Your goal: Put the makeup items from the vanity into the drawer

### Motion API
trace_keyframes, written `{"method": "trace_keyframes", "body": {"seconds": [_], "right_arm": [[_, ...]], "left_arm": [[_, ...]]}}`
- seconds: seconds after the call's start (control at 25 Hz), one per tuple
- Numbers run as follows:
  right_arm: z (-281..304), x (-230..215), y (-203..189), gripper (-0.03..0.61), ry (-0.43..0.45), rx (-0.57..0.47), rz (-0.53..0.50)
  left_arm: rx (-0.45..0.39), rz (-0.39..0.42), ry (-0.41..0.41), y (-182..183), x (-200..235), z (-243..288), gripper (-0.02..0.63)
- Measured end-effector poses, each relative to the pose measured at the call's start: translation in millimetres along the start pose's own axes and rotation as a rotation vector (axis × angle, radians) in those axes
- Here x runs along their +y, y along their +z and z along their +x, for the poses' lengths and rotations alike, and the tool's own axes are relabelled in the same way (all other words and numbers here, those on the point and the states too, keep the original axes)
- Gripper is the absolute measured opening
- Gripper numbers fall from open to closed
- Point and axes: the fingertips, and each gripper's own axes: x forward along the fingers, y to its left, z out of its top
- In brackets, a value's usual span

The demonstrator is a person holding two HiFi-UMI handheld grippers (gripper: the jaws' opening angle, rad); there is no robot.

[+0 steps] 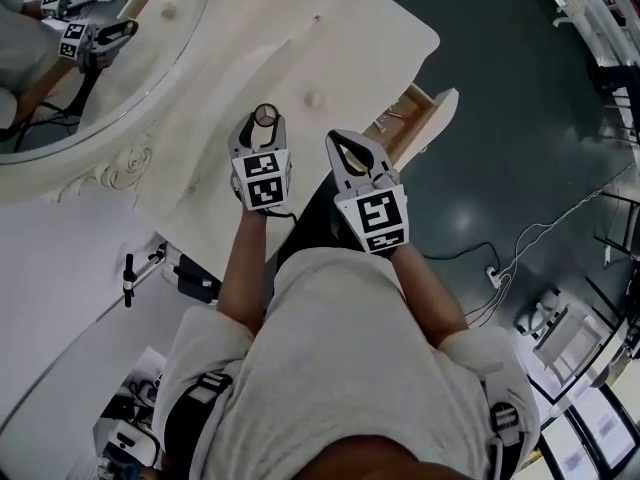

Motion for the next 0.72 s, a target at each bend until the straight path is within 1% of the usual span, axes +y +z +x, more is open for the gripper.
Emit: {"method": "trace_keyframes", "body": {"seconds": [0.16, 0.32, 0.6, 0.72], "right_arm": [[-16.0, -14.7, -6.5, 0.014, -0.048, -0.004, 0.019], [-35.9, -31.8, -16.8, 0.014, -0.091, 0.0, 0.044], [-67.4, -58.5, -26.5, 0.014, -0.143, -0.007, 0.064], [-80.8, -68.7, -33.8, 0.014, -0.157, -0.008, 0.076]], "left_arm": [[-0.001, 0.049, -0.071, 5.8, -37.6, 4.7, 0.213], [-0.001, 0.085, -0.122, 9.5, -72.4, 6.2, 0.213], [-0.007, 0.138, -0.192, 16.9, -128.2, 5.9, 0.213], [-0.004, 0.152, -0.205, 16.8, -146.3, 5.4, 0.213]]}}
